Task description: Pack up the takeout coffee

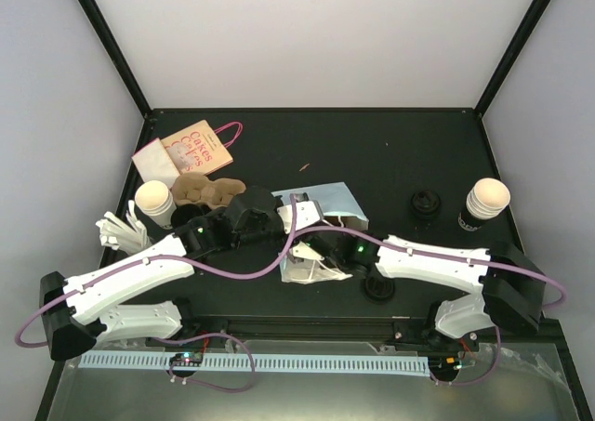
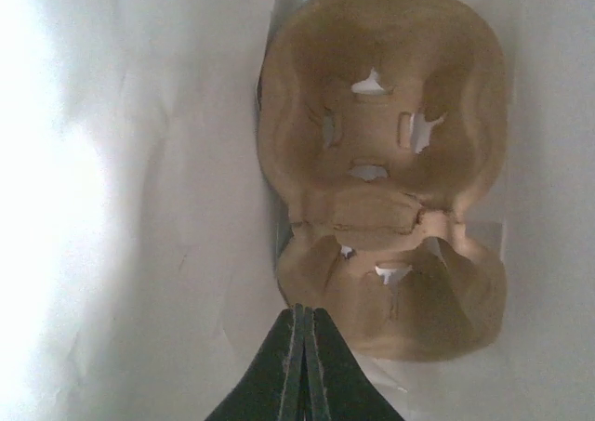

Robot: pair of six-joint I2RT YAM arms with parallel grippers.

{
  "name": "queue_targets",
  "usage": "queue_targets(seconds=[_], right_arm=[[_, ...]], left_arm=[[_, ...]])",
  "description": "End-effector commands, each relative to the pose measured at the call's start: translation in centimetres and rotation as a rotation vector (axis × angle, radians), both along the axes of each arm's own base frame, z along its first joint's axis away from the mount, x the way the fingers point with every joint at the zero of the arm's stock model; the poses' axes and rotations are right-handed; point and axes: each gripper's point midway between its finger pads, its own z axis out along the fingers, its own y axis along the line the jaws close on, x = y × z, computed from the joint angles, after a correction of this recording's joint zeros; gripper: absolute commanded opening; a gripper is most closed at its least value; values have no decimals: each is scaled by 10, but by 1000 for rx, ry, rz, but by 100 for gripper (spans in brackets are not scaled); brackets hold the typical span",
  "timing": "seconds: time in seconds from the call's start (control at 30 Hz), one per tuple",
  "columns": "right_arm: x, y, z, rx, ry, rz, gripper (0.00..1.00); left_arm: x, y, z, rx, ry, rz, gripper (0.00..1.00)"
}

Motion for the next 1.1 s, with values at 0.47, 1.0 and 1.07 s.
queue_targets(seconds=[0.47,1.0,1.07], right_arm=[[21,1,-12,-43,4,-54,1],[35,-15,-37,-102,44,-168,1],[38,-16,-40,-102,46,-182,1]], left_arm=[[-35,-17,46,-177,7,-187,2],[-40,-23,26,-89,17,-196,2],[-42,-25,25,-89,18,-203,2]])
